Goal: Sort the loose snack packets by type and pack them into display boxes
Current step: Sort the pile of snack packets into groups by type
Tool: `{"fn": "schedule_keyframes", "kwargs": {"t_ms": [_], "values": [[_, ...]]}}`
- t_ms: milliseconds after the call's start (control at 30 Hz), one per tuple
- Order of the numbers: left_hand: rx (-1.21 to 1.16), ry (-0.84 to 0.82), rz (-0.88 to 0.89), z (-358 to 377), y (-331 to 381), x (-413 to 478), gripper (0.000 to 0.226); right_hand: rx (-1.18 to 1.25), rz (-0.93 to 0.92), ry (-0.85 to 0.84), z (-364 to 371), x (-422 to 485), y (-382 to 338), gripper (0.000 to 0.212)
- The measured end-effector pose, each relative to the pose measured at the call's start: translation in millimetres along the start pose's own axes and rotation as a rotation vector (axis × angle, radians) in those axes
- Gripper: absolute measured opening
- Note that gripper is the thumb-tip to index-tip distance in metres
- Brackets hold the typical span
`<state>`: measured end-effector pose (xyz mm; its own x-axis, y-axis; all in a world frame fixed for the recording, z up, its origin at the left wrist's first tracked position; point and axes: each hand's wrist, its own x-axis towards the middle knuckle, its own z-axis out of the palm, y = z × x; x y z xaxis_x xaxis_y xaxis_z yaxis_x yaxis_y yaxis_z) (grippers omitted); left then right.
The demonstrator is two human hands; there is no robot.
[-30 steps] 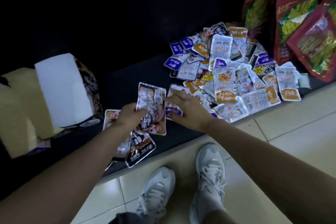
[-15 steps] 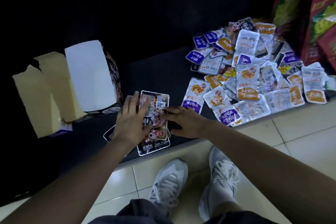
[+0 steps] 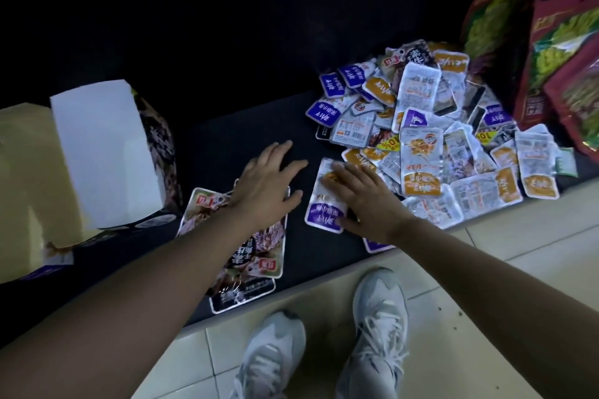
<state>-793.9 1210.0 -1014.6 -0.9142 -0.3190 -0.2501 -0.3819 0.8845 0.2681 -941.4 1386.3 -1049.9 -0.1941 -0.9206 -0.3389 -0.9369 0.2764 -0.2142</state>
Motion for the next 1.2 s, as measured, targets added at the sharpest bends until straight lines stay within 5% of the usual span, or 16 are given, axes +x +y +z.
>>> {"fn": "schedule_keyframes", "kwargs": {"t_ms": [133,233,367,633,767,900,1067,1200], "values": [[-0.069,0.132,-0.072,7.9,16.1,46.6,0.044,0.027,-0.096,0.157,-8.4,-8.6,26.5,0.056],[-0.345,0.222,-0.332,13.0,26.1,78.9,0.041,0.07,-0.077,0.44,-24.1,0.1,40.2,0.041],[-0.669,0.218,-0.57,20.7,39.5,110.8,0.033,0.037,0.139,0.312,-27.2,17.0,56.0,0.069],[-1.249,0.336,-0.843,5.9,45.8,120.4,0.005,0.015,0.213,0.29,-25.1,14.8,66.3,0.062],[-1.174,0.437,-0.831,-5.4,20.7,85.1,0.024,0.05,0.26,0.242,-30.2,10.8,60.3,0.064],[-0.863,0.531,-0.755,-20.6,-11.6,38.9,0.007,0.194,0.203,0.305,-47.4,11.2,23.3,0.073],[-0.682,0.45,-0.713,-32.3,-35.8,-10.7,0.012,0.363,-0.039,0.206,-46.4,28.7,-43.0,0.072],[-0.442,0.186,-0.6,-32.8,-43.4,-37.5,0.024,0.274,-0.14,-0.062,-19.8,30.0,-86.1,0.062]]}}
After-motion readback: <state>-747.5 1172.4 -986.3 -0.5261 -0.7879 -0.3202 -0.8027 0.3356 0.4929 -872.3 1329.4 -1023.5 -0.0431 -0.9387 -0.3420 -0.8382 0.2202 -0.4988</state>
